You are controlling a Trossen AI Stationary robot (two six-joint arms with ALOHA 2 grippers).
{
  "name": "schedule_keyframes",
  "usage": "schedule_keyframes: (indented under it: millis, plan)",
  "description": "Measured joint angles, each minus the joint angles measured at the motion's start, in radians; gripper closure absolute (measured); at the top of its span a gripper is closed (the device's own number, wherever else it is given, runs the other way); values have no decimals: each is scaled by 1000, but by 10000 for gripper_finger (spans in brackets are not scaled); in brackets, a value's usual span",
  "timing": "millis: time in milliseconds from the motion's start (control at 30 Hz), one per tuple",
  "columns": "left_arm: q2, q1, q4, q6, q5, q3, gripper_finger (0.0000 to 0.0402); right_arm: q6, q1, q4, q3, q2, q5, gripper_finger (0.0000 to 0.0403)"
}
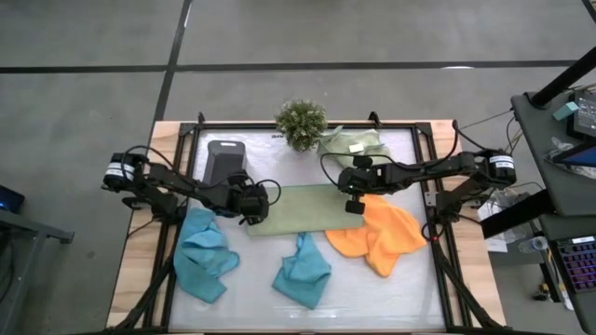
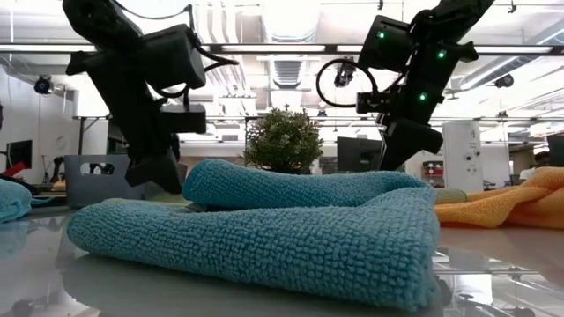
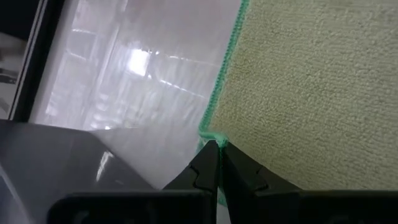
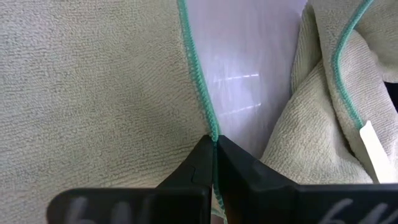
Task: Fold microfiber towels
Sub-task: Fold the left green microfiber cloth
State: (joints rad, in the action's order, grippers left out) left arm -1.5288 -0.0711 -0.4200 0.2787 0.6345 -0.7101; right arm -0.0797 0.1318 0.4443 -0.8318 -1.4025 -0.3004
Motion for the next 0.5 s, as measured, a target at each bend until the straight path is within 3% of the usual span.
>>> schedule_keyframes:
  millis: [500]
  plan:
    - [5, 2, 1, -1, 31, 0, 402, 1, 0, -2, 0, 0, 0, 394]
